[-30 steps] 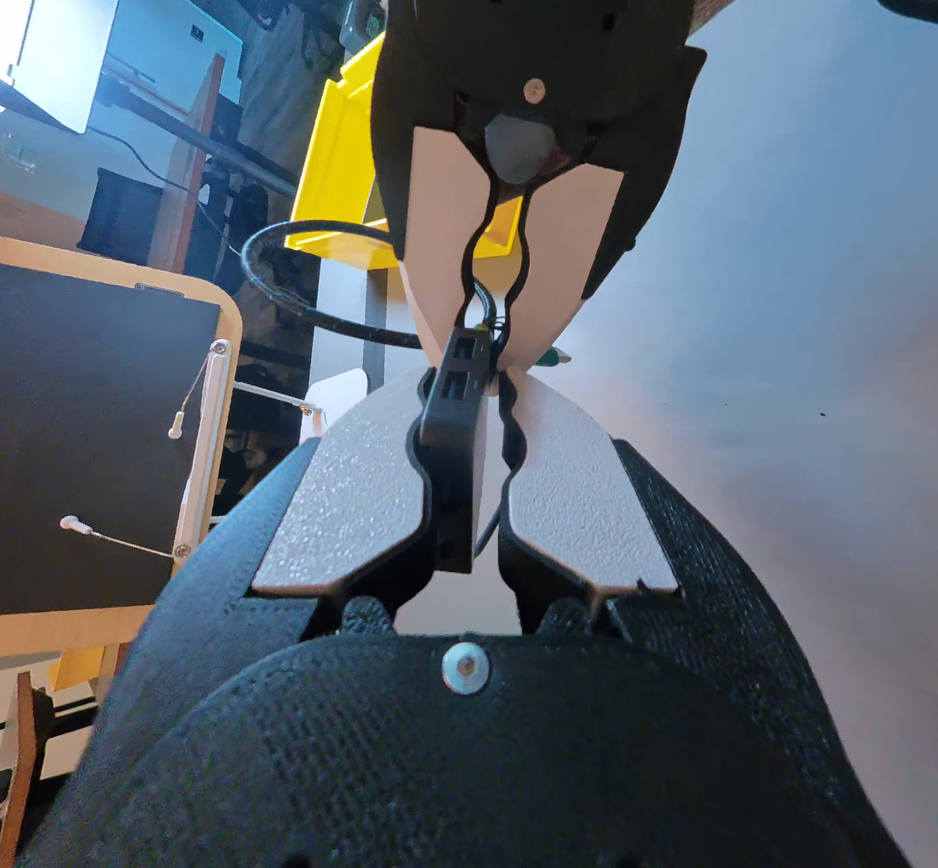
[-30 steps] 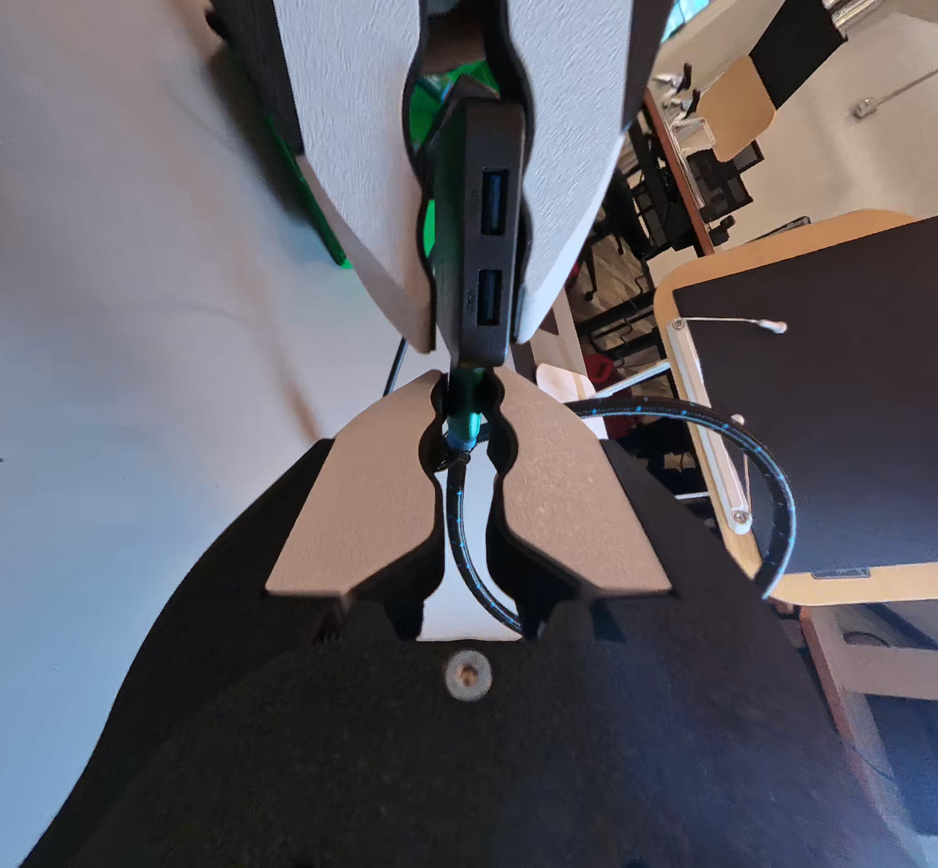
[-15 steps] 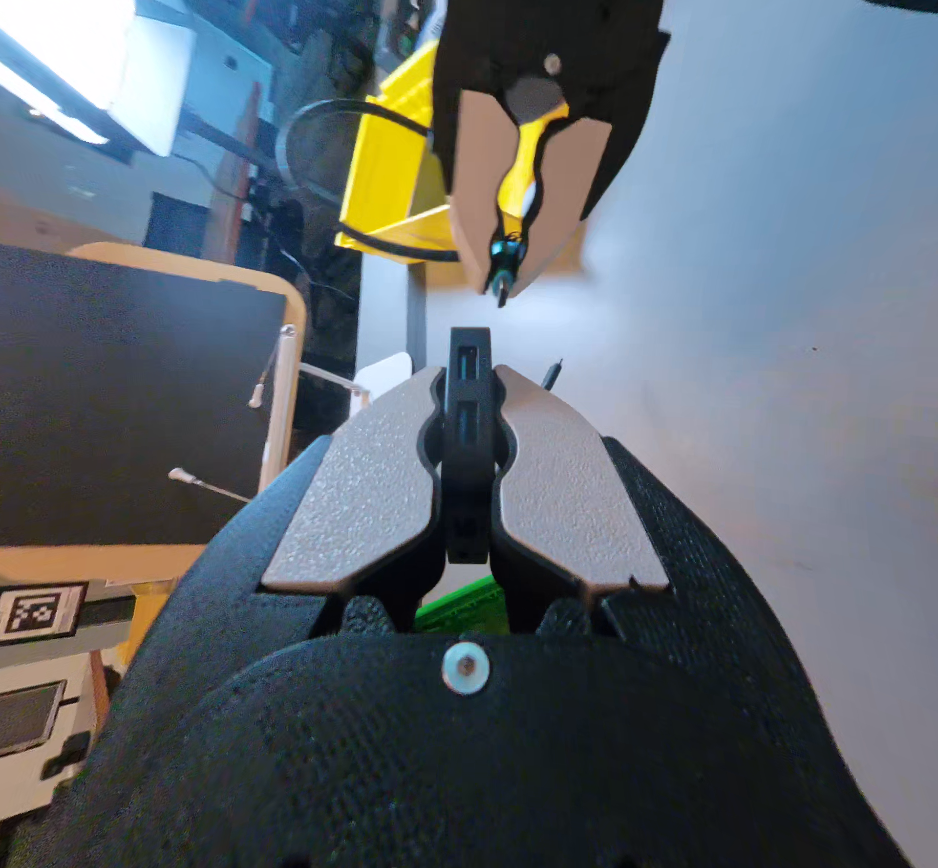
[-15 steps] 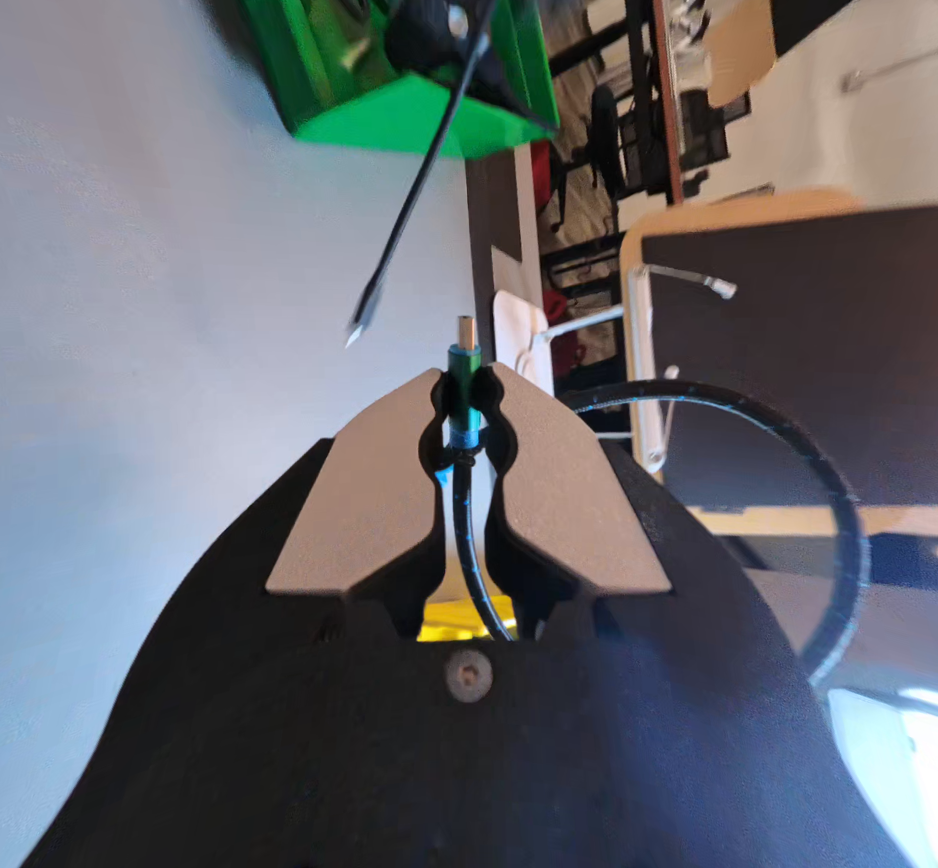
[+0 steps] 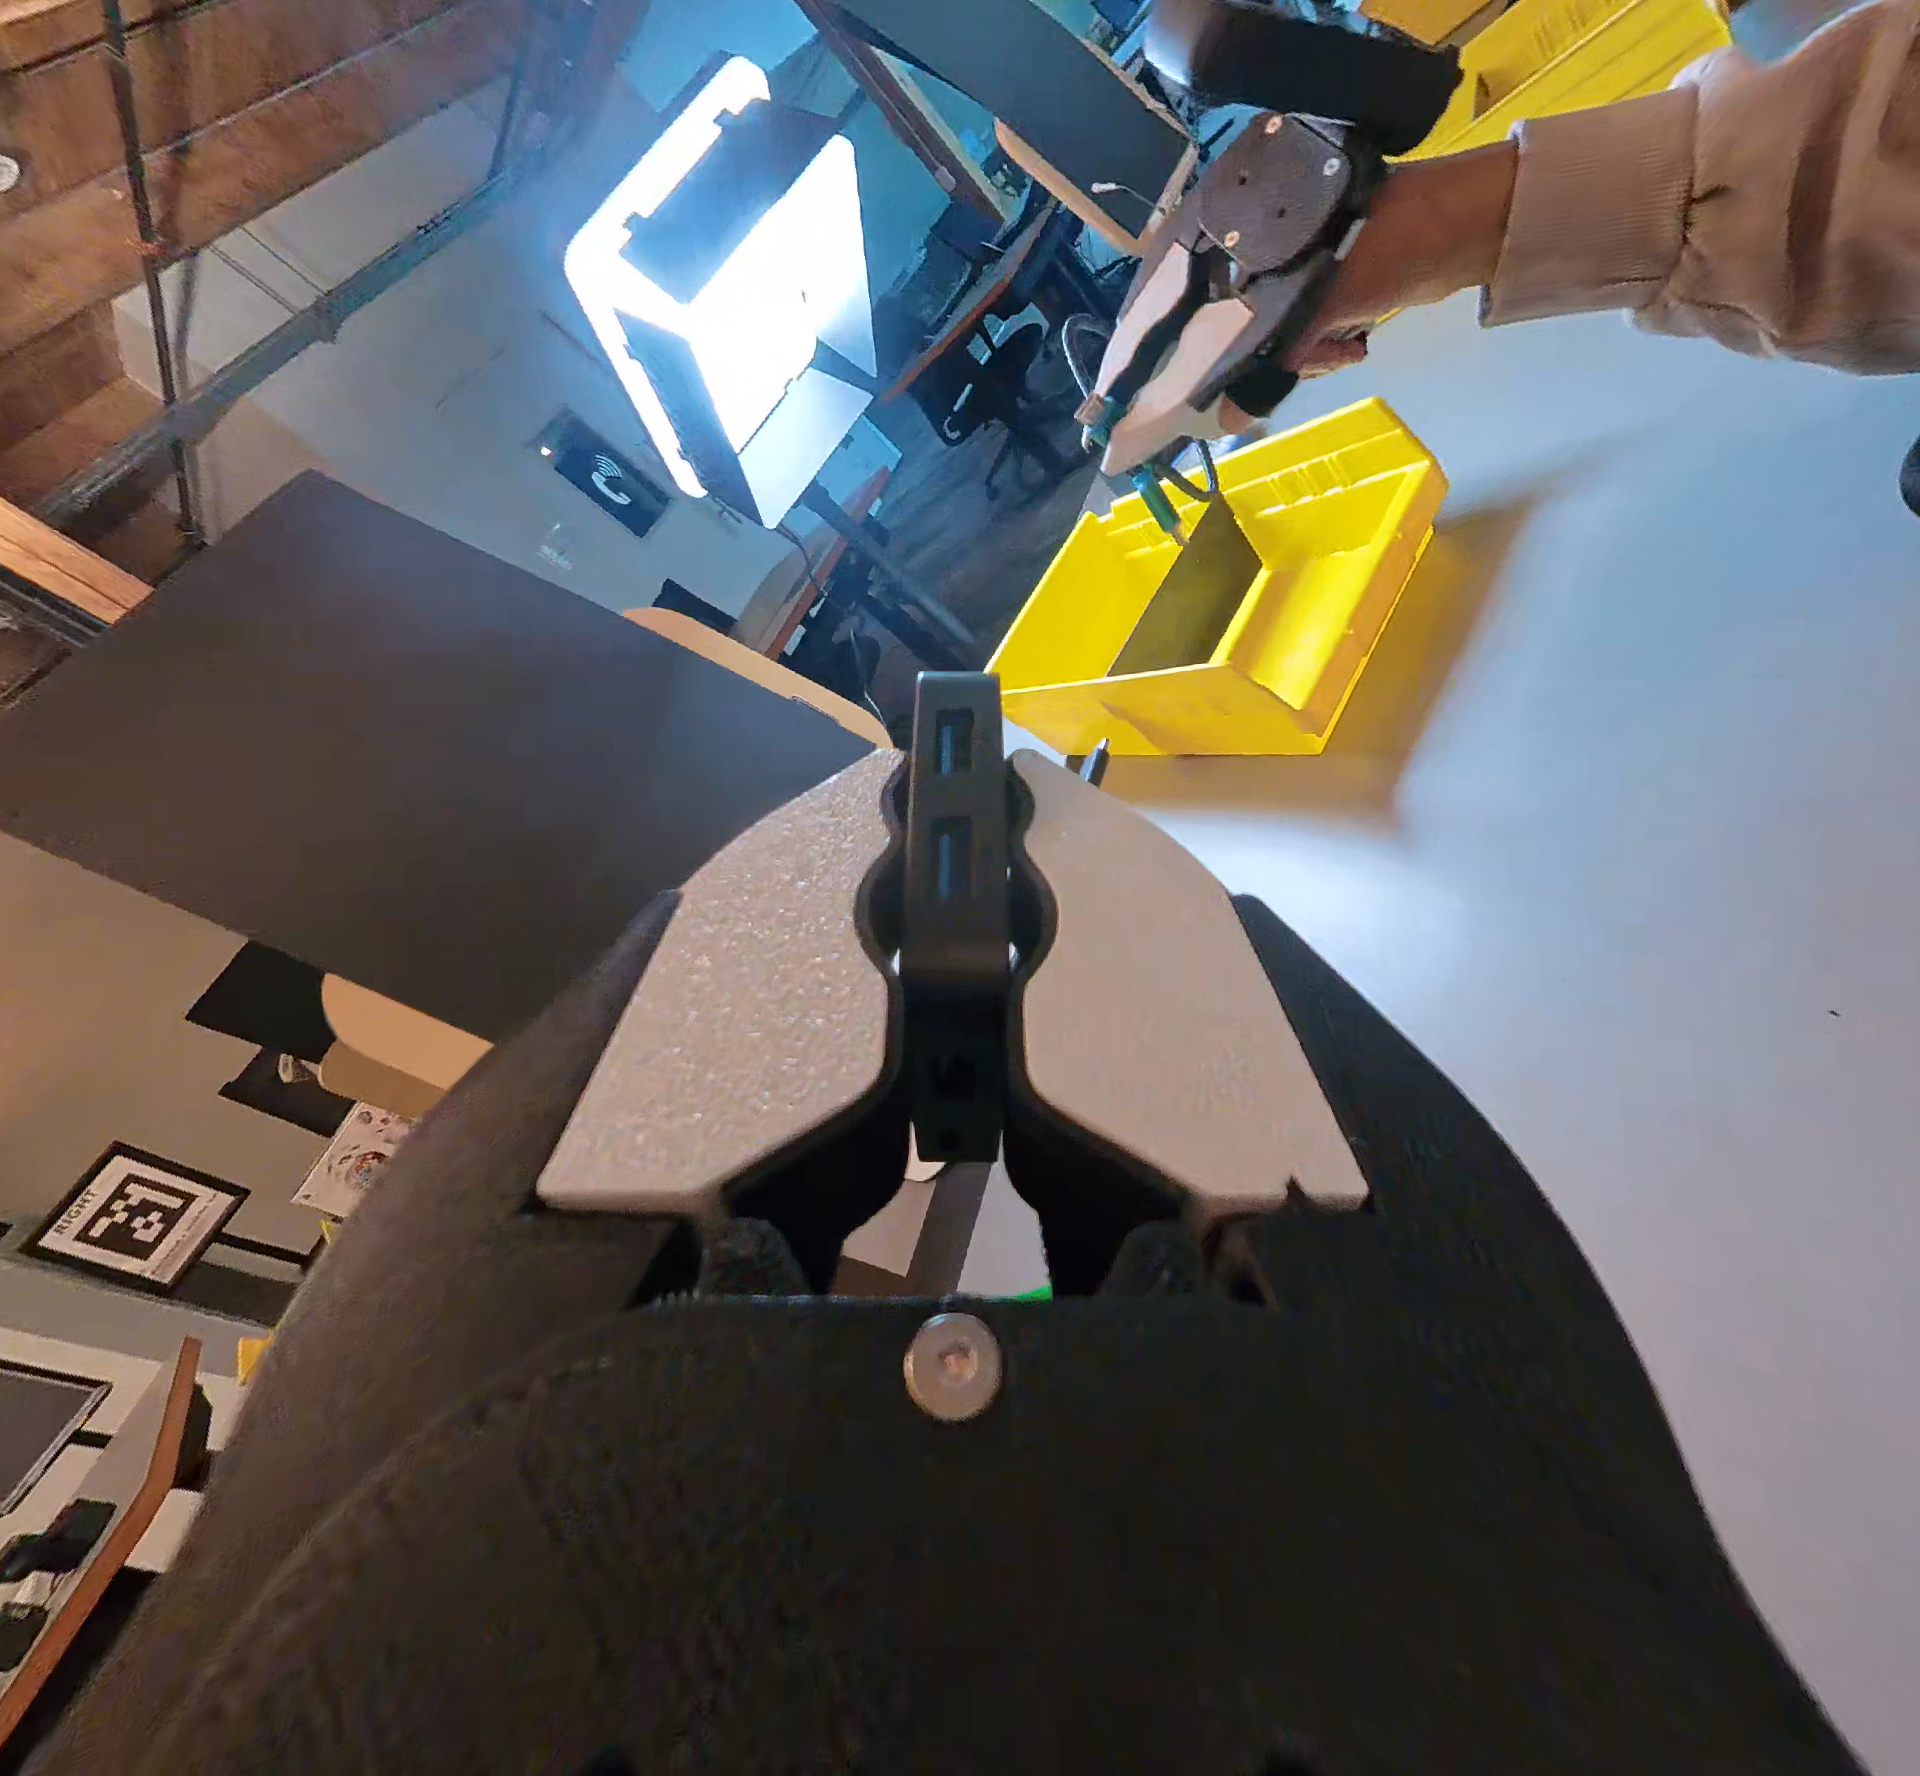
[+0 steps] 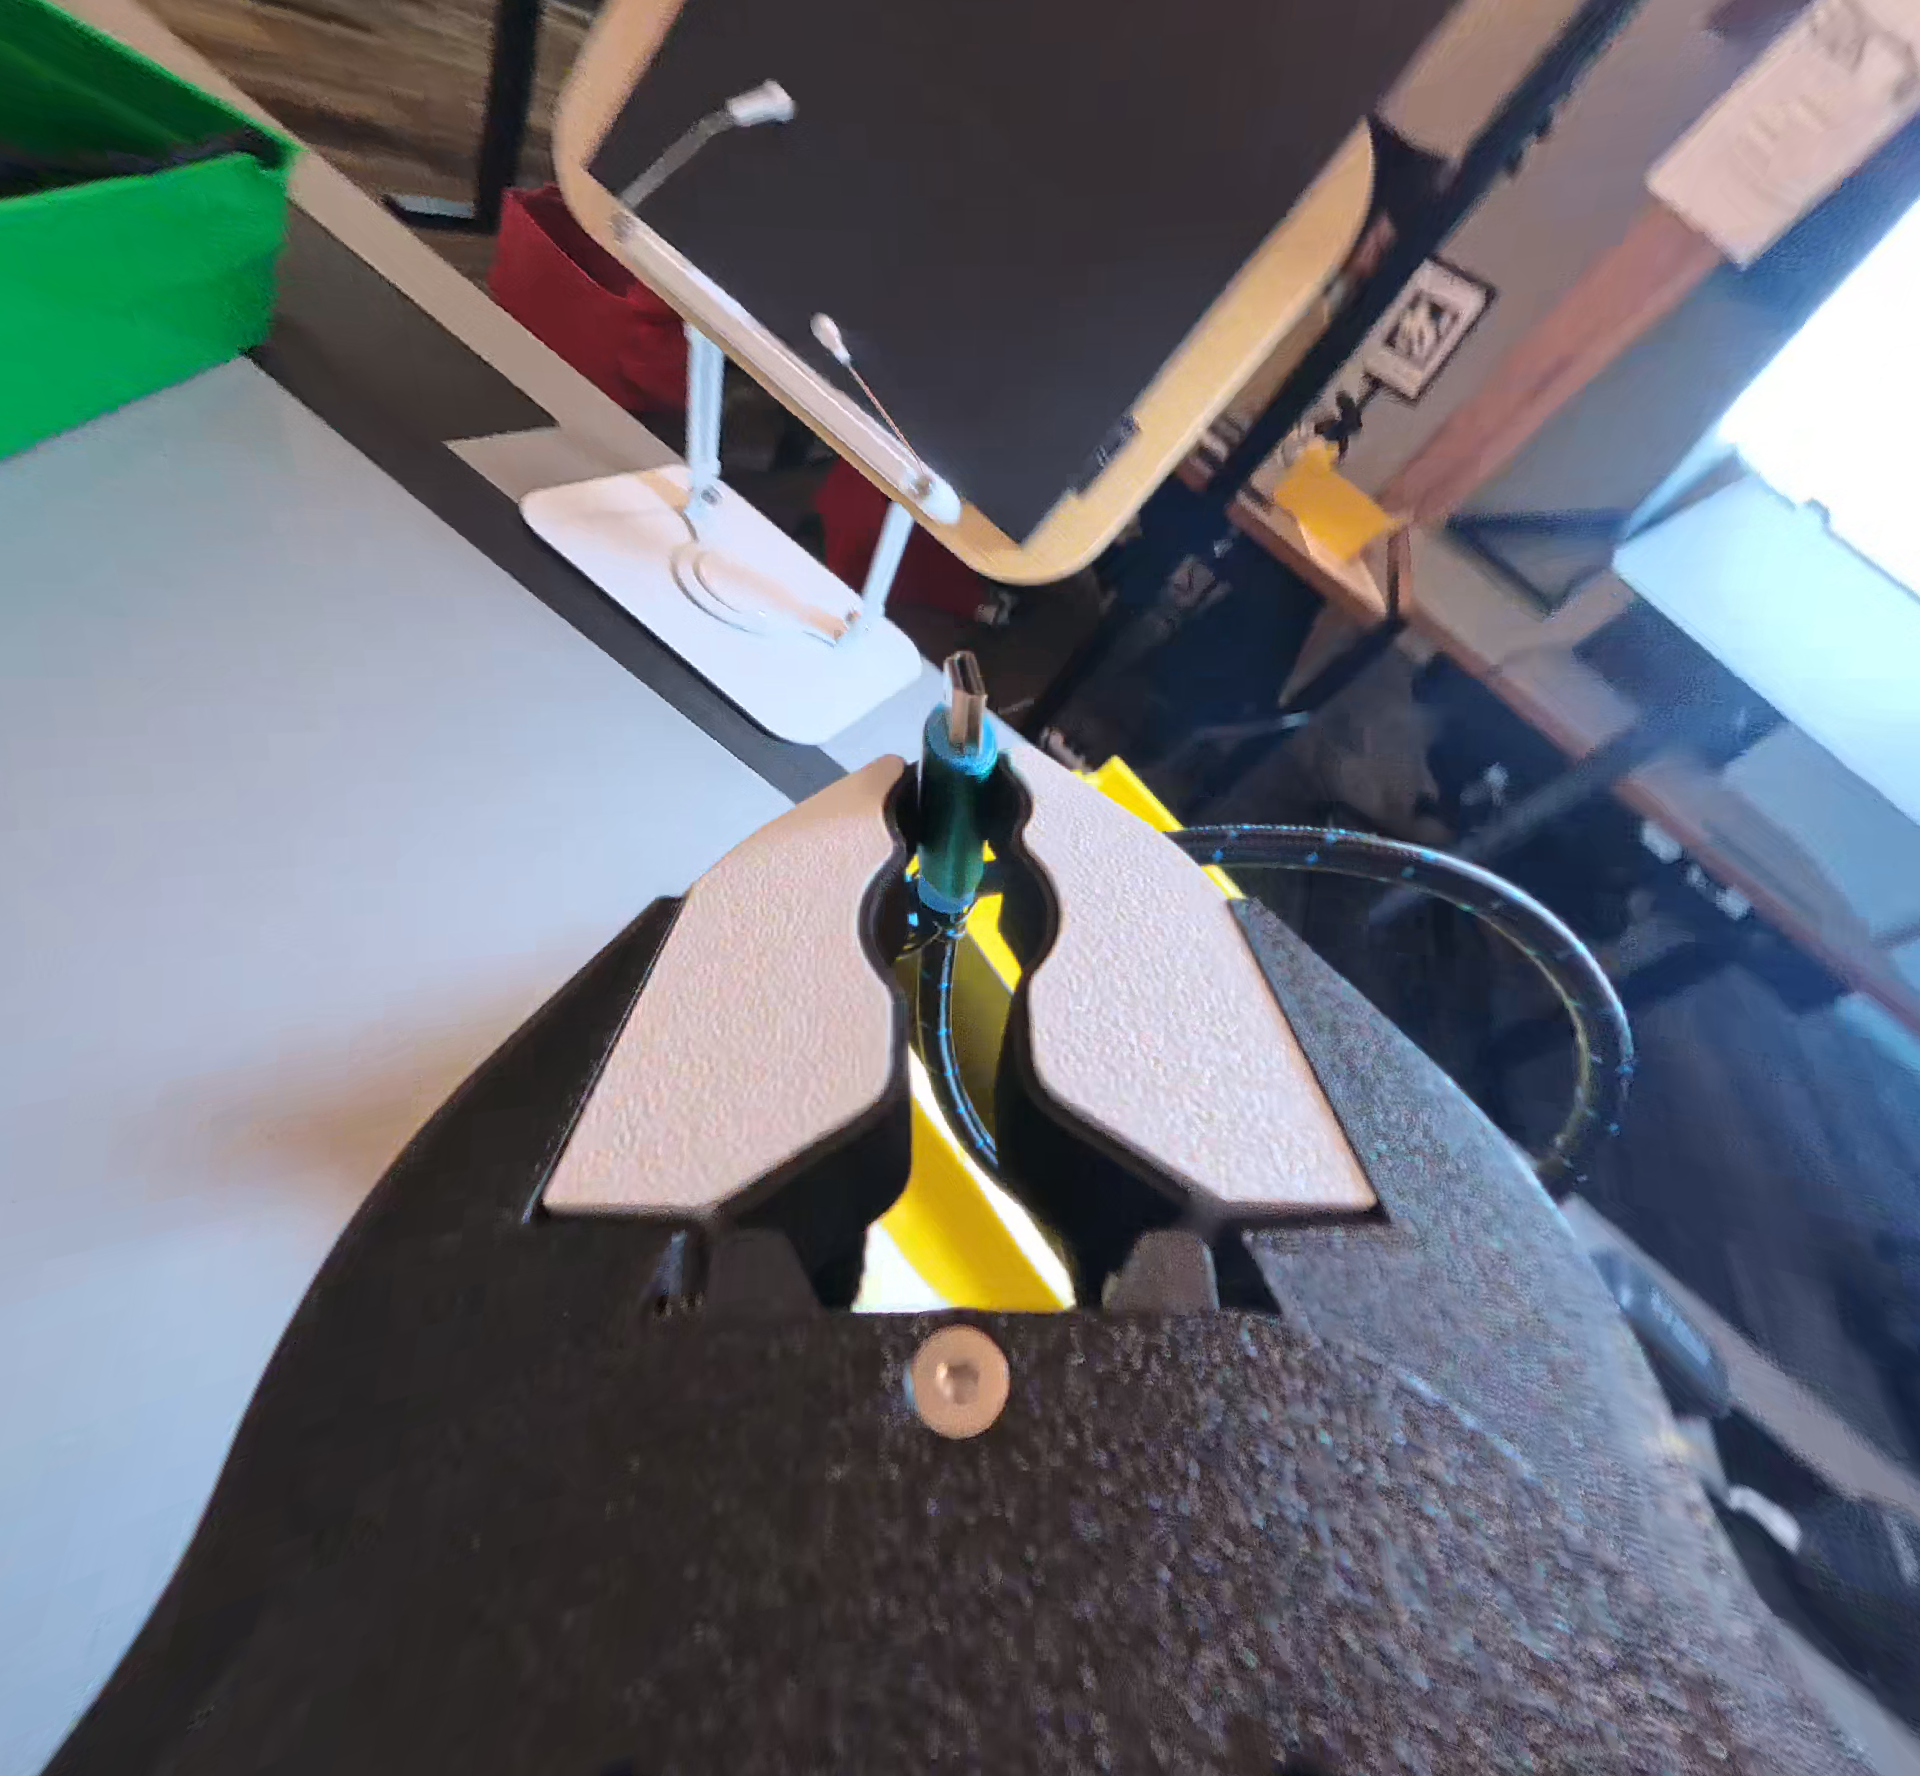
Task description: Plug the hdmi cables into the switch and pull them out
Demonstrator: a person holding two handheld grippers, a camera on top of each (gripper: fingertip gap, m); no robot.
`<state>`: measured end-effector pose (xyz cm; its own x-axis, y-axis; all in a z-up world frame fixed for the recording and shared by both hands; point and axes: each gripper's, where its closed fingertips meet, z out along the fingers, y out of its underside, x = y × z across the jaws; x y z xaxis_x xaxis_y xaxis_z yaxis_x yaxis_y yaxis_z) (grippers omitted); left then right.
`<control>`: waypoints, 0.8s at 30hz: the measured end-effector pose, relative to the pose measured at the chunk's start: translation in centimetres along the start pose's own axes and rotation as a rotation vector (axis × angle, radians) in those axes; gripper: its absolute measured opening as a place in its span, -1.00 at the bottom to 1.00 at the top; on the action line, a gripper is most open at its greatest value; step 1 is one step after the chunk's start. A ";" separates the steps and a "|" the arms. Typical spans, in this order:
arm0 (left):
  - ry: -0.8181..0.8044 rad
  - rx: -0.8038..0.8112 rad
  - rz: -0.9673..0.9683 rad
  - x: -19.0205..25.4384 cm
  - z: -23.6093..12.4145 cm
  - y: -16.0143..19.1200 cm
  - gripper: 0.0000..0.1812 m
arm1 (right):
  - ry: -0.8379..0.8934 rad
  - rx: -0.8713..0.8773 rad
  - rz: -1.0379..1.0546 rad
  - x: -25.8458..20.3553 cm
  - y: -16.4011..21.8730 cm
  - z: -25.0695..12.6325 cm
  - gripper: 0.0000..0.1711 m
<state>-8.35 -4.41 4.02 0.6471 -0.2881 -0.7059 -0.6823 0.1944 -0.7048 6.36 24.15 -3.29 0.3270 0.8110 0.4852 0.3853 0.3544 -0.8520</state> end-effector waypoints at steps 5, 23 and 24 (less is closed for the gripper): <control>0.021 -0.013 -0.014 0.6 1.4 0.5 -0.84 | 0.032 -0.114 0.175 2.0 4.1 1.3 -0.86; 0.080 -0.037 -0.003 2.5 3.5 0.8 -0.84 | -0.017 -0.180 0.346 0.9 7.6 3.7 -0.68; 0.081 -0.036 -0.003 2.5 3.5 0.8 -0.84 | -0.007 -0.152 0.348 1.2 6.8 3.4 -0.64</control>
<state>-6.08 -1.66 1.45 0.6207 -0.3637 -0.6946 -0.6930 0.1600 -0.7030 6.44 29.14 -9.14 0.4555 0.8738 0.1701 0.3762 -0.0158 -0.9264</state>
